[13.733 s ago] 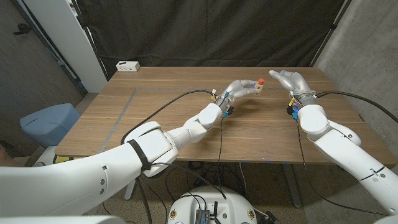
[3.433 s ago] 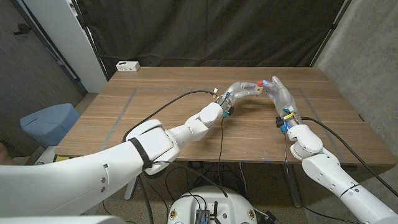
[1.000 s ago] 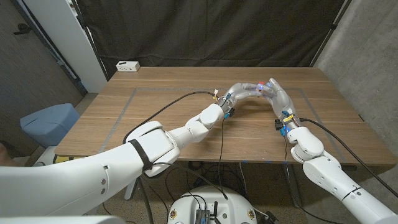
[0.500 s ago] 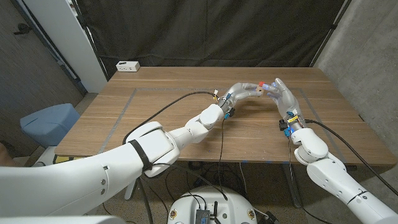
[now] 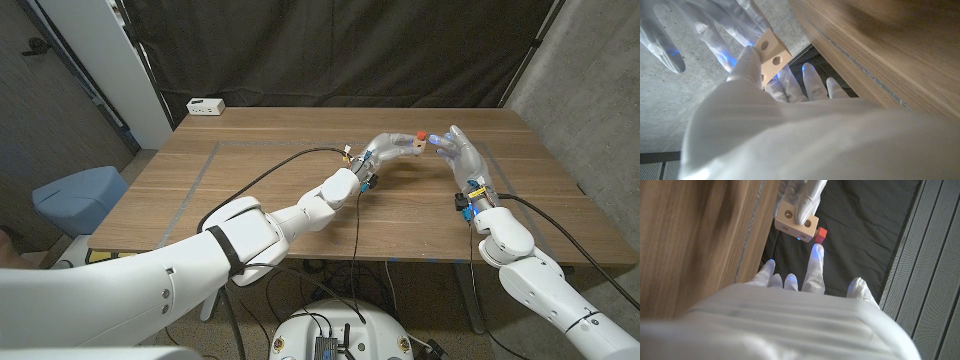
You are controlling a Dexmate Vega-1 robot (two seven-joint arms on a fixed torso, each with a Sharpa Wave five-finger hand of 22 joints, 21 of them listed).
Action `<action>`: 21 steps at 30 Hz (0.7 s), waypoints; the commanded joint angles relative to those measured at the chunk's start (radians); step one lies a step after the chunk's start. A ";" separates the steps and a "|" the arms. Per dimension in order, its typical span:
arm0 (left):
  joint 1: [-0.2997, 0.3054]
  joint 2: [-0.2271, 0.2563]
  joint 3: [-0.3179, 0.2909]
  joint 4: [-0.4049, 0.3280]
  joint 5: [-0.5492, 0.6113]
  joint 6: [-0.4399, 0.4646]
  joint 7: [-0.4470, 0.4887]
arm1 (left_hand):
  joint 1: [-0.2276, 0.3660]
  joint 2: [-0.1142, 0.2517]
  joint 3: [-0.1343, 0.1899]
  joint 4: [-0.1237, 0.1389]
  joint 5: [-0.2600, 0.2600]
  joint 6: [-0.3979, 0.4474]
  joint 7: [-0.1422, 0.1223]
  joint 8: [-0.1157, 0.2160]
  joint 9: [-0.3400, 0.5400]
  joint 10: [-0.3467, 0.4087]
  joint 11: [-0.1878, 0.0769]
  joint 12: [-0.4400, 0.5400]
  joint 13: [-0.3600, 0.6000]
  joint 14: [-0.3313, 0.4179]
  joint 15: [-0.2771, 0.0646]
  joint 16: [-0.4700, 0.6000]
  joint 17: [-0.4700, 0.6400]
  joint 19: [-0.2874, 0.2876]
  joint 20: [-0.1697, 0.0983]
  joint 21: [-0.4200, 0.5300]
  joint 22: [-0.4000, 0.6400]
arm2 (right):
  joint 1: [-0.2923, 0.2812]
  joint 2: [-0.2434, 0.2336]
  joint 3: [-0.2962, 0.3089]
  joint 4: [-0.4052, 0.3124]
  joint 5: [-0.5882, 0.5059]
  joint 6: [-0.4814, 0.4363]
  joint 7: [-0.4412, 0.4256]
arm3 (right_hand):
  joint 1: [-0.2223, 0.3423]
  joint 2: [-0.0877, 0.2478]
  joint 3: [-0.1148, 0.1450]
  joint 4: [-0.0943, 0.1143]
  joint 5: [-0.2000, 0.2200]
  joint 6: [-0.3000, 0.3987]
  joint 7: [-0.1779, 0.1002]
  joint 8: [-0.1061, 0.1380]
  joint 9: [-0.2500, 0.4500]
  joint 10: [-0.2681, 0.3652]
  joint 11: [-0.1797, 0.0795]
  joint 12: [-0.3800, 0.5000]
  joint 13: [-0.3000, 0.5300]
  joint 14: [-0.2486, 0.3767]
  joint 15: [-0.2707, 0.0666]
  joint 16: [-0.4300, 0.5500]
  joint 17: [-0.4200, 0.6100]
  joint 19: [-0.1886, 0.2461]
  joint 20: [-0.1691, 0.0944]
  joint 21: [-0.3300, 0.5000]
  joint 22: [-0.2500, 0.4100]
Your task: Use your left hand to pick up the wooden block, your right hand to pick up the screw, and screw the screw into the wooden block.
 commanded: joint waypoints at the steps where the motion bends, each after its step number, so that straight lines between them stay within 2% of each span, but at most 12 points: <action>1: 0.003 0.000 0.001 -0.001 0.003 -0.007 -0.001 | -0.045 0.056 0.051 0.043 0.007 0.024 -0.007 0.015 0.006 0.007 -0.002 0.007 0.005 0.005 -0.102 0.001 0.005 0.009 -0.001 0.003 0.005 | -0.004 -0.006 0.009 -0.002 0.002 -0.008 0.011 | -0.012 0.000 0.007 0.005 0.001 -0.046 -0.015 -0.013 0.004 -0.022 0.000 -0.009 0.003 -0.011 0.012 -0.005 0.003 -0.004 0.005 -0.004 0.003; 10: 0.003 0.001 0.000 -0.001 0.002 -0.008 -0.008 | -0.046 0.056 0.051 0.043 0.007 0.024 -0.008 0.015 0.006 0.007 -0.003 0.007 0.005 0.004 -0.103 0.002 0.005 0.008 -0.001 0.003 0.005 | 0.013 -0.011 0.002 0.008 0.011 -0.014 0.036 | -0.030 -0.006 0.002 0.012 0.001 -0.104 -0.004 -0.019 0.005 -0.053 0.014 -0.018 0.004 -0.029 0.021 -0.010 0.007 -0.015 0.005 -0.007 0.003; 15: 0.000 0.001 -0.001 0.000 0.000 -0.002 -0.013 | -0.047 0.057 0.051 0.044 0.007 0.023 -0.007 0.014 0.006 0.005 -0.003 0.006 0.005 0.003 -0.101 0.001 0.005 0.008 0.000 0.003 0.005 | 0.027 -0.017 -0.006 0.016 0.017 -0.019 0.056 | -0.039 -0.008 0.000 0.015 0.002 -0.130 -0.001 -0.019 0.005 -0.076 0.007 -0.023 0.004 -0.045 0.024 -0.015 0.009 -0.029 0.009 -0.011 0.003; 21: -0.004 -0.001 -0.002 0.001 -0.005 0.009 -0.020 | -0.048 0.056 0.051 0.044 0.007 0.024 -0.008 0.014 0.006 0.004 -0.002 0.006 0.004 0.002 -0.100 0.000 0.005 0.007 -0.001 0.003 0.005 | 0.043 -0.027 -0.013 0.020 0.026 -0.030 0.077 | -0.046 -0.010 0.000 0.017 0.004 -0.181 -0.015 -0.022 0.004 -0.121 0.014 -0.030 0.004 -0.068 0.028 -0.021 0.010 -0.049 0.014 -0.014 0.003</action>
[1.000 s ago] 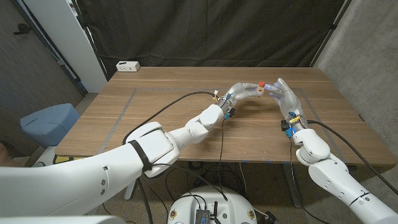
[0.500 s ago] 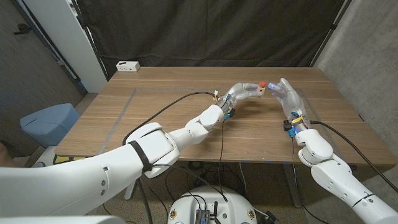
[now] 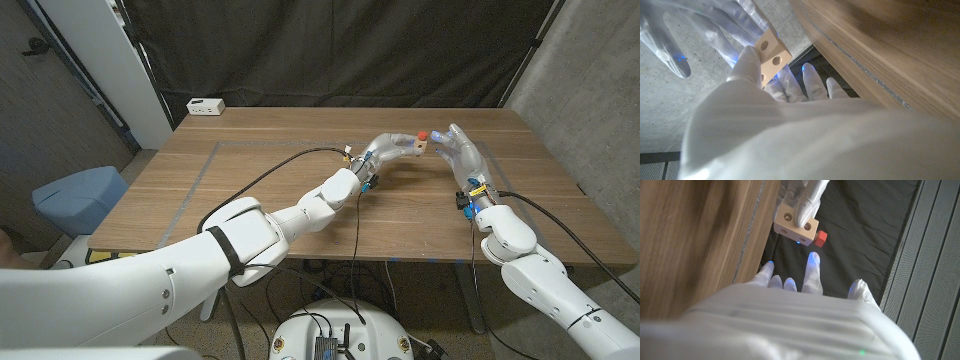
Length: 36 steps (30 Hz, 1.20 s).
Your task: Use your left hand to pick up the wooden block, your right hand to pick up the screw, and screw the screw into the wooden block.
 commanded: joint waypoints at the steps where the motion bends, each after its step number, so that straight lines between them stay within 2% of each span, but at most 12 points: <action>1: -0.007 -0.002 -0.002 0.002 -0.007 0.017 -0.013 | -0.045 0.059 0.052 0.043 0.006 0.023 -0.008 0.014 0.003 0.006 -0.001 0.005 0.004 0.003 -0.101 0.000 0.005 0.008 -0.001 0.003 0.005 | 0.028 -0.016 -0.014 0.012 0.016 -0.016 0.040 | -0.013 0.001 0.001 0.010 0.004 -0.028 -0.005 -0.008 0.001 -0.027 0.006 -0.007 0.001 -0.020 0.002 -0.004 0.006 -0.011 0.001 -0.002 0.003; 16: -0.011 -0.003 0.001 0.003 -0.011 0.031 -0.015 | -0.047 0.060 0.053 0.044 0.006 0.023 -0.005 0.014 0.003 0.007 0.000 0.006 0.004 0.002 -0.100 -0.001 0.005 0.007 0.000 0.002 0.005 | 0.056 -0.019 -0.031 0.036 0.029 -0.013 0.068 | -0.019 0.002 0.003 0.012 0.006 -0.065 -0.022 -0.005 -0.001 -0.054 0.010 -0.006 0.001 -0.039 0.005 -0.006 0.007 -0.030 0.005 -0.003 0.003; 27: -0.010 -0.003 0.002 0.003 -0.010 0.030 -0.010 | -0.047 0.060 0.053 0.044 0.006 0.023 -0.006 0.014 0.003 0.007 0.000 0.006 0.004 0.002 -0.101 0.000 0.006 0.007 0.000 0.002 0.005 | 0.064 -0.015 -0.039 0.045 0.031 -0.006 0.070 | -0.020 0.003 0.006 0.011 0.007 -0.030 -0.023 0.013 -0.001 -0.049 -0.002 0.002 0.000 -0.039 0.005 -0.004 0.006 -0.032 0.006 0.000 0.003; 36: -0.008 -0.003 0.002 0.002 -0.010 0.025 -0.010 | -0.048 0.059 0.053 0.043 0.006 0.026 -0.009 0.015 0.003 0.010 -0.001 0.008 0.004 0.005 -0.102 0.001 0.006 0.007 -0.001 0.003 0.005 | 0.052 -0.016 -0.034 0.035 0.030 -0.006 0.055 | -0.019 0.003 0.009 0.010 0.007 -0.011 -0.018 0.020 -0.001 -0.041 -0.002 0.008 0.000 -0.034 0.008 -0.001 0.005 -0.028 0.004 0.004 0.003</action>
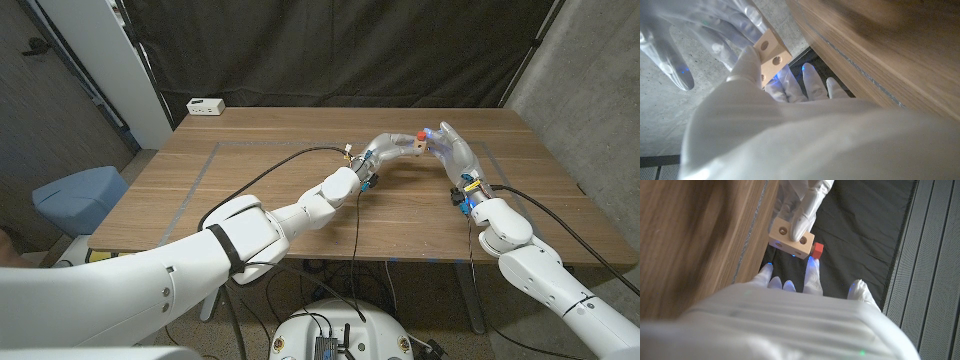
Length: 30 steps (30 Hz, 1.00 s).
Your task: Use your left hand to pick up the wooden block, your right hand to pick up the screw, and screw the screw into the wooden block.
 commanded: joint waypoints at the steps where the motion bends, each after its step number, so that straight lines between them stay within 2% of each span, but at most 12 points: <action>1: 0.003 0.000 0.001 0.000 0.000 -0.004 0.002 | -0.049 0.058 0.052 0.043 0.006 0.026 -0.009 0.015 0.005 0.011 0.001 0.008 0.004 0.006 -0.102 0.001 0.006 0.007 -0.001 0.003 0.005 | -0.009 0.001 0.002 -0.005 0.002 0.006 -0.012 | -0.010 0.001 0.009 0.001 0.007 0.011 0.004 0.008 0.001 0.004 -0.006 0.007 0.003 -0.007 0.003 0.001 0.003 0.000 0.002 0.004 0.003; 22: 0.009 0.002 0.001 -0.002 0.006 -0.021 0.004 | -0.051 0.056 0.052 0.044 0.006 0.028 -0.009 0.016 0.005 0.011 0.000 0.009 0.005 0.008 -0.102 0.001 0.006 0.008 -0.001 0.003 0.005 | -0.043 0.004 0.018 -0.030 -0.005 0.009 -0.043 | -0.006 0.003 0.016 -0.003 0.008 0.057 0.011 0.020 0.002 0.033 -0.022 0.017 0.002 0.011 -0.003 0.009 0.000 0.019 -0.001 0.012 0.003; 30: 0.011 0.001 -0.001 -0.003 0.005 -0.024 0.000 | -0.050 0.058 0.052 0.043 0.006 0.027 -0.005 0.015 0.005 0.009 0.001 0.008 0.003 0.004 -0.101 0.000 0.007 0.008 0.000 0.003 0.005 | -0.057 0.004 0.024 -0.041 -0.008 0.010 -0.052 | -0.006 0.006 0.020 -0.003 0.008 0.078 0.014 0.024 0.002 0.045 -0.019 0.020 0.002 0.018 -0.004 0.012 0.000 0.027 -0.003 0.014 0.003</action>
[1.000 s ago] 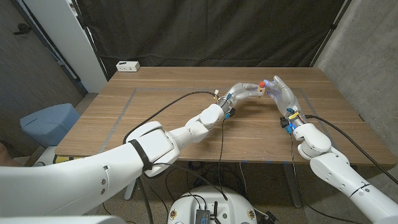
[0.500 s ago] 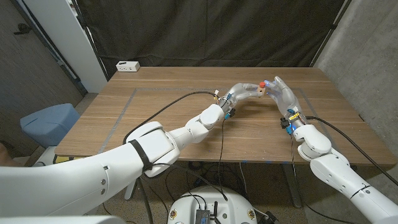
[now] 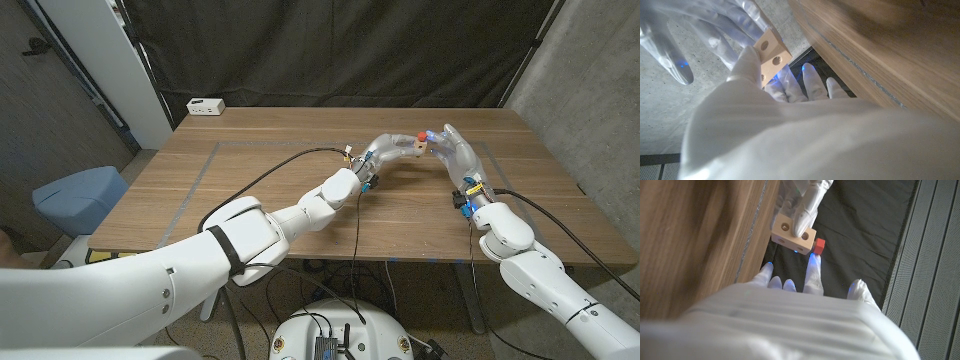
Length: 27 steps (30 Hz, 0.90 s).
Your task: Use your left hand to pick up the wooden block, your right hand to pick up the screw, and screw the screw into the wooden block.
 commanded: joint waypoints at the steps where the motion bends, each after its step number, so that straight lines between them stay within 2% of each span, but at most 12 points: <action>1: 0.007 0.001 -0.002 -0.002 0.002 -0.007 -0.003 | -0.050 0.058 0.053 0.043 0.007 0.026 -0.006 0.015 0.006 0.005 -0.002 0.008 0.003 0.004 -0.101 0.000 0.002 0.008 -0.001 0.003 0.005 | -0.021 0.001 0.010 -0.015 -0.006 0.002 -0.023 | -0.006 0.006 0.007 0.001 0.004 0.016 0.001 0.007 0.002 0.008 0.001 0.006 0.002 0.006 0.001 0.006 0.000 0.012 0.003 0.009 0.003; 27: 0.010 0.000 -0.001 -0.004 0.009 -0.017 -0.004 | -0.051 0.062 0.058 0.044 0.008 0.015 -0.003 0.010 0.006 -0.004 0.001 0.003 0.001 -0.003 -0.096 -0.004 0.000 0.007 0.003 0.003 0.005 | -0.050 0.000 0.023 -0.030 -0.010 0.014 -0.019 | -0.006 0.009 0.018 0.000 0.005 0.128 0.020 0.028 0.002 0.061 -0.021 0.015 0.002 0.027 -0.009 0.012 -0.001 0.026 0.001 0.009 0.003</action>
